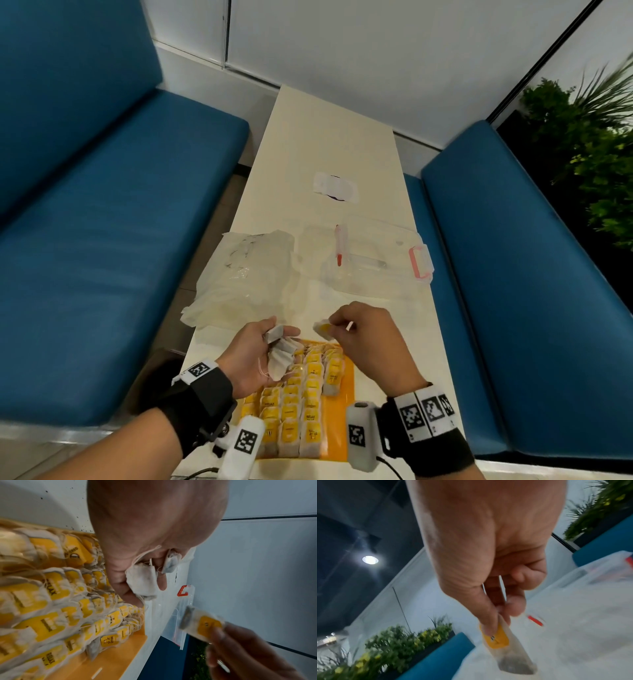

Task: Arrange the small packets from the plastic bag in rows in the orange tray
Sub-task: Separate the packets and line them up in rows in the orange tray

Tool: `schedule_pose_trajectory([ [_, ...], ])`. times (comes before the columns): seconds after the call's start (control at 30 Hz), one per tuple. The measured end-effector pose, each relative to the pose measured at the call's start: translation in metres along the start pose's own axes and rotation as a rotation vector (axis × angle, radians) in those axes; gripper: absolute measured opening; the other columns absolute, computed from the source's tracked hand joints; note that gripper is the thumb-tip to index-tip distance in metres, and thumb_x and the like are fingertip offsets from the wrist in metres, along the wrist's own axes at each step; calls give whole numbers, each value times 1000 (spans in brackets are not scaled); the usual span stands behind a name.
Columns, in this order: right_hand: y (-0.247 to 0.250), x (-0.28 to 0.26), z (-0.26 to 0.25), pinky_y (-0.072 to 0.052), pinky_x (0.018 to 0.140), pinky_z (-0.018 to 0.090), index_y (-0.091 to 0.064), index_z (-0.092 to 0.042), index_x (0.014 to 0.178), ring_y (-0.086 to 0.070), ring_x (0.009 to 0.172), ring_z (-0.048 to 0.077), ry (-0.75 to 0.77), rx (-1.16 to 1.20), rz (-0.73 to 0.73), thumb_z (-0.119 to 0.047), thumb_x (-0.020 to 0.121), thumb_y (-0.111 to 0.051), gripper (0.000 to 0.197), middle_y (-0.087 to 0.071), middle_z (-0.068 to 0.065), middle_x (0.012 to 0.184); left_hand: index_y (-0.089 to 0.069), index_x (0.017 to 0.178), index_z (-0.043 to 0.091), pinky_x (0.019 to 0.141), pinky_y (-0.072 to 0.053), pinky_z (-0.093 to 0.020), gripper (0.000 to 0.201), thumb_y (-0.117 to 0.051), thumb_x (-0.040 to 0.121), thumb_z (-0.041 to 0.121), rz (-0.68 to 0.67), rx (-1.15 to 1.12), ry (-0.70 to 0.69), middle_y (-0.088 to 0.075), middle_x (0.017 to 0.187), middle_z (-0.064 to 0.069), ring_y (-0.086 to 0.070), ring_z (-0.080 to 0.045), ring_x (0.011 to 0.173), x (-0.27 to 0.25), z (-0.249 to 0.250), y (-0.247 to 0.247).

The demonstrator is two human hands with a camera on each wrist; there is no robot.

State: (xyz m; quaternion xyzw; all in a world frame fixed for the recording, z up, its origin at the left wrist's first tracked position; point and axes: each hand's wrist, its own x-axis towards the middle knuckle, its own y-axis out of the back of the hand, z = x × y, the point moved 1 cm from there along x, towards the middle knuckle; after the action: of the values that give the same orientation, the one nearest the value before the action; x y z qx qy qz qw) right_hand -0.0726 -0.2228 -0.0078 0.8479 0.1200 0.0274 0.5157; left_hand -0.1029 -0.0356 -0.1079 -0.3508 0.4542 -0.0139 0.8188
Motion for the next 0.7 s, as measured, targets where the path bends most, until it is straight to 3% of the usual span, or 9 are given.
schedule_pose_trajectory([
  [0.13, -15, -12, 22, -55, 75, 31, -71, -29, 91, -65, 84, 9, -81, -198, -167, -32, 87, -68, 7, -72, -11, 91, -65, 122, 4, 71, -48, -37, 53, -35, 106, 44, -1, 35, -2, -67, 92, -15, -62, -28, 70, 0, -1, 2],
  [0.23, -21, -22, 37, -54, 79, 28, -74, -28, 97, -65, 91, 10, -119, -217, -215, -25, 89, -63, 15, -73, -10, 99, -67, 117, 5, 69, -49, -36, 51, -37, 106, 44, -14, 22, -14, -67, 92, -15, -62, -29, 70, 1, -1, 7],
  [0.4, -36, -37, 44, -52, 84, 30, -76, -26, 107, -64, 103, 19, -42, -363, -460, -18, 89, -58, 26, -71, -2, 112, -68, 118, 4, 70, -51, -37, 52, -37, 105, 44, -7, 40, -19, -65, 103, -19, -62, -32, 79, 2, -2, 12],
  [0.5, -45, -38, 48, -55, 85, 33, -78, -23, 102, -66, 101, 22, -40, -416, -575, -16, 87, -59, 25, -74, 0, 107, -66, 120, 3, 67, -51, -37, 53, -37, 105, 44, -25, 17, -15, -61, 104, -19, -61, -32, 76, 2, -3, 14],
  [0.6, -55, -33, 54, -55, 85, 35, -79, -22, 99, -67, 100, 23, -40, -442, -599, -16, 86, -62, 22, -75, 1, 105, -66, 117, 3, 66, -50, -37, 52, -37, 105, 44, -27, 19, -18, -60, 103, -19, -61, -32, 73, 2, -3, 14],
  [0.7, -67, -27, 60, -54, 82, 32, -77, -27, 102, -67, 99, 24, -48, -482, -517, -15, 86, -60, 26, -72, 0, 109, -67, 115, 5, 65, -51, -37, 51, -37, 105, 44, -28, 21, -15, -61, 102, -20, -62, -31, 73, 0, -3, 13],
])
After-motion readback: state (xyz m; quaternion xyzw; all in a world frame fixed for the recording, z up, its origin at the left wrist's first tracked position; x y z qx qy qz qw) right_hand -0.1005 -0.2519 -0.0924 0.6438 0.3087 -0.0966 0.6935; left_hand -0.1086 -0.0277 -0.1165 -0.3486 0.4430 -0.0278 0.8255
